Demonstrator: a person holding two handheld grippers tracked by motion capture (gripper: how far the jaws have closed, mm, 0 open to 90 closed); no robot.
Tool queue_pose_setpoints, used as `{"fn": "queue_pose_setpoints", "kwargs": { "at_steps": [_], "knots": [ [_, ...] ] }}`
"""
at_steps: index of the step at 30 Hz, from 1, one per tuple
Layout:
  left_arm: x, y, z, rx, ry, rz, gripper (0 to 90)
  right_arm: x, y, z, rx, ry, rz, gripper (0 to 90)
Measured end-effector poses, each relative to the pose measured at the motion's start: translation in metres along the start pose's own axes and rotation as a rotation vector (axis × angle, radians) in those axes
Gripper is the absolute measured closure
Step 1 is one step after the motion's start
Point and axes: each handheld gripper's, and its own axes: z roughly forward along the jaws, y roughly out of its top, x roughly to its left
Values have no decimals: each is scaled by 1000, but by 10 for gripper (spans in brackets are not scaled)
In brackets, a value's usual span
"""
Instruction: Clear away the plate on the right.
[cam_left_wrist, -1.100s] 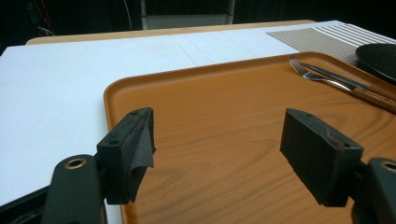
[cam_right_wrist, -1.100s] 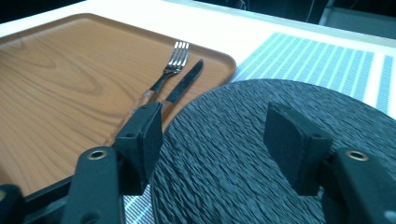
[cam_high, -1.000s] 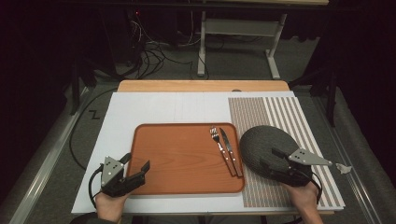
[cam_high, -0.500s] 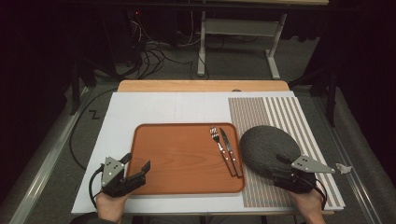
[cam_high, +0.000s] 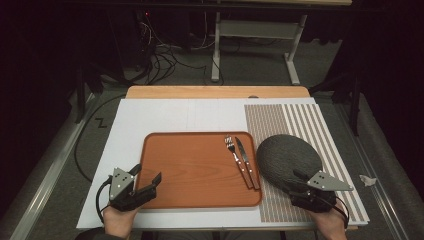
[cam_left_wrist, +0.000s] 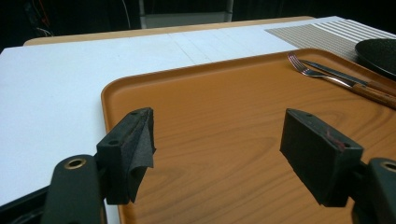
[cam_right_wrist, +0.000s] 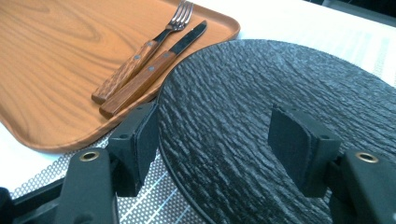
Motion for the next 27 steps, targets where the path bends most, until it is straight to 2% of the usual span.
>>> {"fn": "queue_pose_setpoints", "kwargs": {
  "at_steps": [12, 18, 27],
  "knots": [
    [0, 0, 0, 1, 0, 2, 264, 6, 1, 5, 31, 24, -45, 390],
    [-1, 0, 0, 4, 1, 6, 264, 12, 1, 11, 70, 55, -81, 397],
    [-1, 0, 0, 5, 0, 7, 264, 17, 0, 18, 109, 70, -109, 399]
  ]
}}
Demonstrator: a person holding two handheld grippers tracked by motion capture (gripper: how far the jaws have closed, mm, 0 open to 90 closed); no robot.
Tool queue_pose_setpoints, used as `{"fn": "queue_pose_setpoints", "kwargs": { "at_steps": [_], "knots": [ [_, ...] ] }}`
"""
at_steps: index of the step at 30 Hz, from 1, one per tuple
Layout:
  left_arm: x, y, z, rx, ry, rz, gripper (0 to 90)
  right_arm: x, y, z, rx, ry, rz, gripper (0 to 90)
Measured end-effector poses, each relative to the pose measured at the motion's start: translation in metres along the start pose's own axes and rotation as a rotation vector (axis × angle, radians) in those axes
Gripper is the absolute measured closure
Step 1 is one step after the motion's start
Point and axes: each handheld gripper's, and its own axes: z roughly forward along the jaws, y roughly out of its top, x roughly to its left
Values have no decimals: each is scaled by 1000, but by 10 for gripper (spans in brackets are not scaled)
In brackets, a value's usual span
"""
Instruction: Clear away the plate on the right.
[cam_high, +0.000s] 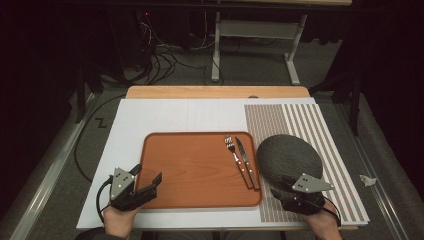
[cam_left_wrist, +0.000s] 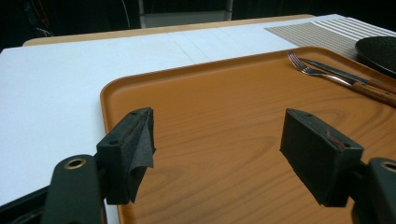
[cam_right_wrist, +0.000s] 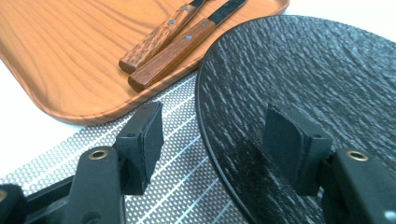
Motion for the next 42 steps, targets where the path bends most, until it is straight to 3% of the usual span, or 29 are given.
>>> {"fn": "queue_pose_setpoints", "kwargs": {
  "at_steps": [6, 22, 42],
  "knots": [
    [0, 0, 0, 1, 1, 1, 264, 2, 0, 3, 24, -4, -20, 403],
    [0, 0, 0, -1, 2, 3, 264, 20, 8, 8, 112, -130, -196, 462],
    [-1, 0, 1, 0, 4, 6, 264, 44, 11, 19, 175, -350, -413, 625]
  ]
}}
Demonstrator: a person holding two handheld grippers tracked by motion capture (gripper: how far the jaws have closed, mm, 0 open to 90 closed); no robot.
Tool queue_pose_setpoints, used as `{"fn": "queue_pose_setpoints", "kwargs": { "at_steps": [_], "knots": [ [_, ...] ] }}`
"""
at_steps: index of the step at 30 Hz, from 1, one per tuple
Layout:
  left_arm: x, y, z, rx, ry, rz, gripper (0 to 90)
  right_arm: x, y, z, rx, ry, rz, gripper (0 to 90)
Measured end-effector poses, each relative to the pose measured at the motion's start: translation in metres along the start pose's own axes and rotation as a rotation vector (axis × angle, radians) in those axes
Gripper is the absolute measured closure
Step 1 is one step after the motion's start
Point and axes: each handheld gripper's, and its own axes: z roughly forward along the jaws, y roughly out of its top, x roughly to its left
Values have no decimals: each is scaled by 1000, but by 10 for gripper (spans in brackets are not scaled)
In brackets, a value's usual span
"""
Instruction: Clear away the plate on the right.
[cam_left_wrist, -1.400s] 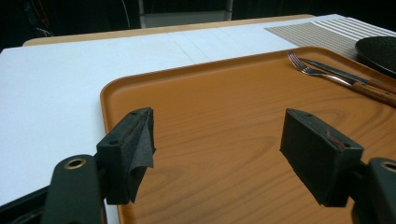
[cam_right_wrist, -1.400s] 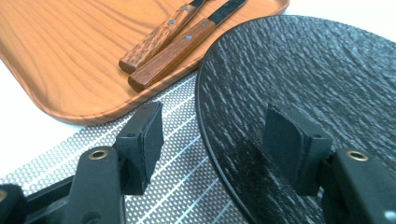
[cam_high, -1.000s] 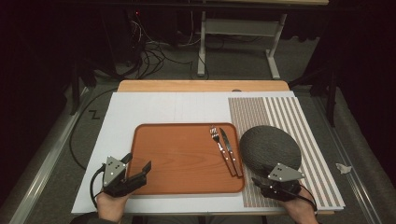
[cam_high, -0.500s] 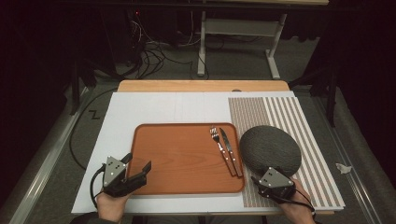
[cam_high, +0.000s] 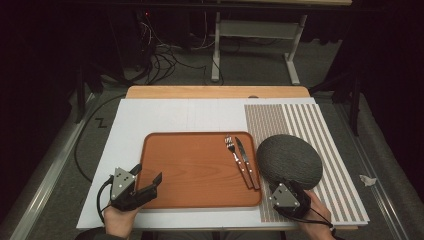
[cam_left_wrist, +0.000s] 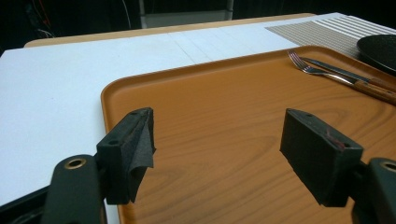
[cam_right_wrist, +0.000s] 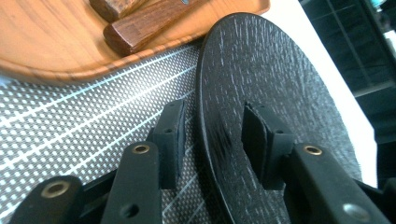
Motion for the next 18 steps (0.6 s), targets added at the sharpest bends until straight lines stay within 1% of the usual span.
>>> {"fn": "queue_pose_setpoints", "kwargs": {
  "at_steps": [5, 7, 10, 12, 18],
  "knots": [
    [0, 0, 0, 0, 1, 0, 264, 5, 5, 4, 33, -65, -67, 651],
    [0, 0, 0, 1, 1, 0, 264, 6, 7, 6, 44, -80, -80, 660],
    [0, 0, 0, 1, 2, 0, 264, 7, 9, 10, 59, -99, -80, 663],
    [0, 0, 0, 0, 2, 0, 264, 9, 11, 10, 68, -116, -102, 670],
    [0, 0, 0, 2, 4, 0, 264, 16, 14, 14, 86, -170, -149, 689]
  ]
}}
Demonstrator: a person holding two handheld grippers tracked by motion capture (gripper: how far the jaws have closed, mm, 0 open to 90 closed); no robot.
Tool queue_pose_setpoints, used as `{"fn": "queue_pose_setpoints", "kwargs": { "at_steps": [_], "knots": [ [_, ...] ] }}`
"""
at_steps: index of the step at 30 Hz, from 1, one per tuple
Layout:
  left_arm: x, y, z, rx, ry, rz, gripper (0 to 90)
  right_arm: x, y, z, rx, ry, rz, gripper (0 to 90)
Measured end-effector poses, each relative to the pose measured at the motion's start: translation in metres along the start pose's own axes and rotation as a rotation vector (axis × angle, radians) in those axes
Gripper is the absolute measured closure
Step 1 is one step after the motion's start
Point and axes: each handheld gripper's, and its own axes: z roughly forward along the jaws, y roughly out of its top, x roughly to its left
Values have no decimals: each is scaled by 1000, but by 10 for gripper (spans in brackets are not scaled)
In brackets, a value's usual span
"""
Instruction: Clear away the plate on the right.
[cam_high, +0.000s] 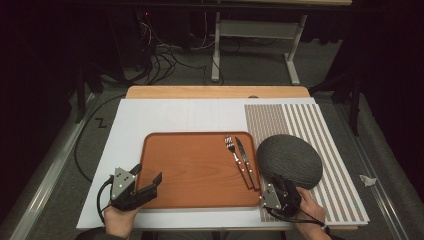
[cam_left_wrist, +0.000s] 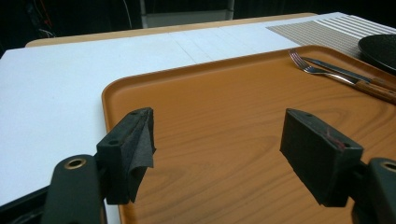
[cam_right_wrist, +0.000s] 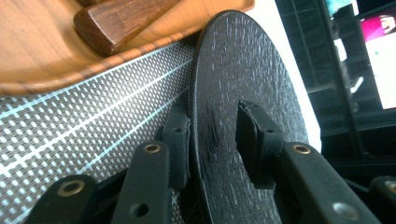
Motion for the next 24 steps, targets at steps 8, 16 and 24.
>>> {"fn": "queue_pose_setpoints", "kwargs": {
  "at_steps": [8, 16, 24],
  "knots": [
    [0, 0, 0, 0, 0, 0, 264, 8, 5, 3, 31, -57, -58, 726],
    [0, 0, 0, -1, 2, 1, 264, 11, 7, 5, 43, -78, -80, 742],
    [0, 0, 0, -3, 0, 1, 264, 13, 9, 7, 59, -78, -84, 795]
  ]
}}
